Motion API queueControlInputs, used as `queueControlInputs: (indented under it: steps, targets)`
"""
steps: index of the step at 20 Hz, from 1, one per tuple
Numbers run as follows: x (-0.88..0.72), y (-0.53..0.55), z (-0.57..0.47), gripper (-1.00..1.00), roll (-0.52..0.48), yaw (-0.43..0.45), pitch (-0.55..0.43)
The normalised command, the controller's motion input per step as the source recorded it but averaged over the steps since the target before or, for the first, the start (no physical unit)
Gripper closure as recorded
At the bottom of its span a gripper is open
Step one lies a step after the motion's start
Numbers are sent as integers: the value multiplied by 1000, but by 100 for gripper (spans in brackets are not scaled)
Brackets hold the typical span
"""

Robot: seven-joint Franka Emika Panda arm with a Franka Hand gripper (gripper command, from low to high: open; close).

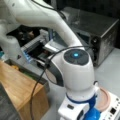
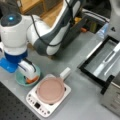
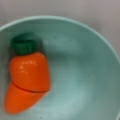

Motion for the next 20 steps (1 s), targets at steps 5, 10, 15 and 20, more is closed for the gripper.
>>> queueControlInputs:
  steps: [5, 10, 15, 20]
  targets:
    - [-117, 79, -84, -100, 179, 21, 186]
    - [-127, 107, -200, -100, 162, 8, 71]
    - [-124, 2, -178, -100, 119, -25, -48]
    - [-79, -109, -166, -100, 120, 1, -121]
